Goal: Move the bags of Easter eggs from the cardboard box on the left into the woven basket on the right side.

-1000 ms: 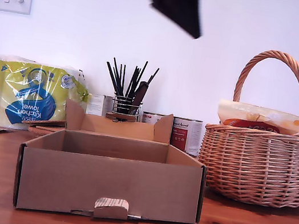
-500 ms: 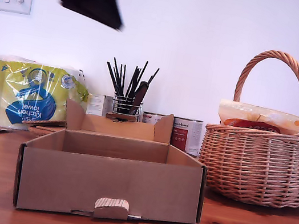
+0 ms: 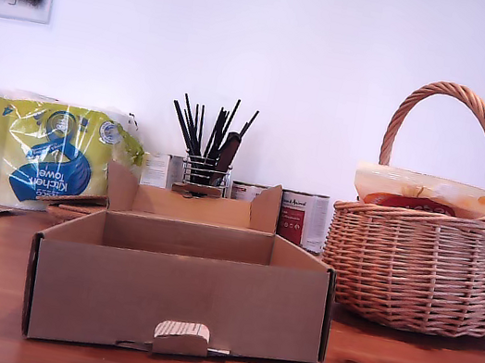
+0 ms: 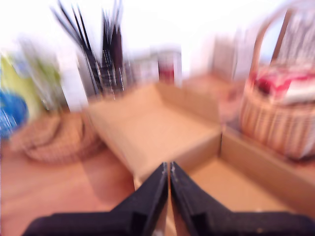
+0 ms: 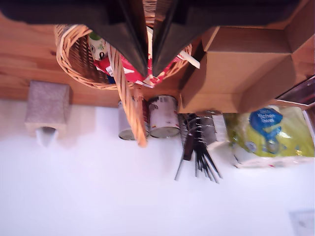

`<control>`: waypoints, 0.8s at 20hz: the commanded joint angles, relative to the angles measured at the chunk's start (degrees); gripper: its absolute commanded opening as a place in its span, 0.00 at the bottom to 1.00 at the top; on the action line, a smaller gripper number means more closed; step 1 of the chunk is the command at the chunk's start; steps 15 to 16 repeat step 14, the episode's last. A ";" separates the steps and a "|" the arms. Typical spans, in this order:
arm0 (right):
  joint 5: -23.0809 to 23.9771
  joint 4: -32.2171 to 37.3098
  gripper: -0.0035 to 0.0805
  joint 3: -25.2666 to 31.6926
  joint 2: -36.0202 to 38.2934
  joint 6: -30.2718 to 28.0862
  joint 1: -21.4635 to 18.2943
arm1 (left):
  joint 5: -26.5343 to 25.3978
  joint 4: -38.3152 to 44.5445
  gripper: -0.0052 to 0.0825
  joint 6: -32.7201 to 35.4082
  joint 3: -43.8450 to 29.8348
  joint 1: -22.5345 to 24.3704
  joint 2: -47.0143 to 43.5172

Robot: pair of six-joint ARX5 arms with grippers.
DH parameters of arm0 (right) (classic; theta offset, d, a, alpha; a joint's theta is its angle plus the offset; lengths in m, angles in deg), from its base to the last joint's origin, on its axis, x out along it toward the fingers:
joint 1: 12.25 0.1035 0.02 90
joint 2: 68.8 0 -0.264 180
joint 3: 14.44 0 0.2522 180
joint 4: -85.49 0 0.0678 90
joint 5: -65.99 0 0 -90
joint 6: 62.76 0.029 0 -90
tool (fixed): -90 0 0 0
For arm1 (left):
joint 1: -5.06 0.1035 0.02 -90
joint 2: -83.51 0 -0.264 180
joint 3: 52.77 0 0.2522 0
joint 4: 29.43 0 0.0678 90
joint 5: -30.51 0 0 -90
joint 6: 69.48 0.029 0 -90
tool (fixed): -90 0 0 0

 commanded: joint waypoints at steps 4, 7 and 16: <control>-2.05 -0.81 0.03 0.94 0.57 0.04 0.31 | 0.02 -3.67 0.04 -1.05 -0.26 -0.02 -5.27; -1.90 -3.61 0.03 0.94 0.50 0.02 0.31 | 0.00 -5.16 0.04 -1.07 -0.26 0.00 -5.35; -1.90 -11.93 0.03 0.94 0.50 0.02 0.31 | 0.00 -10.34 0.04 -1.07 -0.26 0.00 -5.01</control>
